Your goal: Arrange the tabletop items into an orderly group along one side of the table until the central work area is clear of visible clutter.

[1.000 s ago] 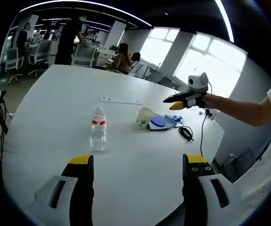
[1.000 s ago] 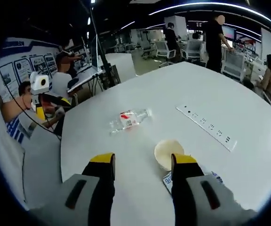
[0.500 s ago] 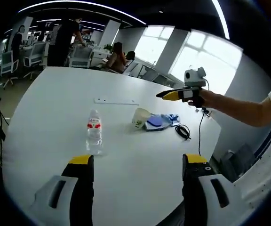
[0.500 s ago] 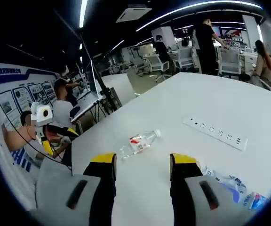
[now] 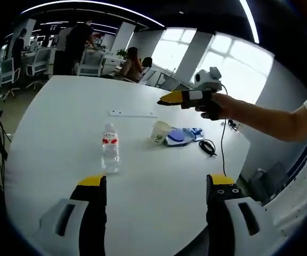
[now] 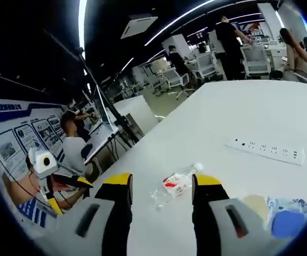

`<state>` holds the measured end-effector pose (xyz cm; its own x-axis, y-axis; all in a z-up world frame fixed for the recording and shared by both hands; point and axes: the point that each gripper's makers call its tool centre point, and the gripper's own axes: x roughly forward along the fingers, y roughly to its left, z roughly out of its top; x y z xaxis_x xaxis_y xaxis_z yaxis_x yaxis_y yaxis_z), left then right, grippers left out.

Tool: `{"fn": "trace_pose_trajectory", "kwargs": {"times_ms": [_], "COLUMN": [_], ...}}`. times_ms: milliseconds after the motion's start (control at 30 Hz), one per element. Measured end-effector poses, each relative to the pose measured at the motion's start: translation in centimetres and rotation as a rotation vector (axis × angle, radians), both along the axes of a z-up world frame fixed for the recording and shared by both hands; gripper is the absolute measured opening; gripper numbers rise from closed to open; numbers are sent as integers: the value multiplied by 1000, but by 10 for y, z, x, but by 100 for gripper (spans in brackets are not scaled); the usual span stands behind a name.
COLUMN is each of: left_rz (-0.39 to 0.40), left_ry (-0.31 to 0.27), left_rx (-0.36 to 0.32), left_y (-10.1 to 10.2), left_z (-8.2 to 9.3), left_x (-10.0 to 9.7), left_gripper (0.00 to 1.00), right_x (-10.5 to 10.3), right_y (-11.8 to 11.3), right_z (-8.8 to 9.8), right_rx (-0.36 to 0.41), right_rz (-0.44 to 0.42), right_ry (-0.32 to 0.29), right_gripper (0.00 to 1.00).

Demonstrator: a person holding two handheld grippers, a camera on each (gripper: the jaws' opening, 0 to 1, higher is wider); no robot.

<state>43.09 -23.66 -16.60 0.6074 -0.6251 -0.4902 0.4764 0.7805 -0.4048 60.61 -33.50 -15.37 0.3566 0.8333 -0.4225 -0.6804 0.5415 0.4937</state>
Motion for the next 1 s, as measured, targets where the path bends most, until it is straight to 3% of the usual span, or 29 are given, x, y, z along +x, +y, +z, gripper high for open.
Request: {"fn": "trace_pose_trajectory", "kwargs": {"times_ms": [267, 333, 600, 700, 867, 1000], "left_rz": [30, 41, 63, 68, 80, 85], "left_ry": [8, 11, 19, 19, 17, 18], "left_rx": [-3, -4, -13, -21, -37, -51], "left_y": [23, 28, 42, 46, 53, 55], "left_z": [-4, -6, -15, -17, -21, -25], "left_x": [-6, -6, -6, -5, -3, -1], "left_gripper": [78, 78, 78, 78, 77, 77], "right_x": [25, 35, 54, 63, 68, 70], "right_y": [31, 38, 54, 52, 52, 53], "right_z": [-27, -36, -66, -80, -103, -119], "right_rx": [36, 25, 27, -8, -7, -38], "right_rz": [-119, -126, -252, -288, -385, -420], "right_ry": [142, 150, 331, 344, 458, 485], "right_gripper": [40, 41, 41, 41, 40, 40]}}
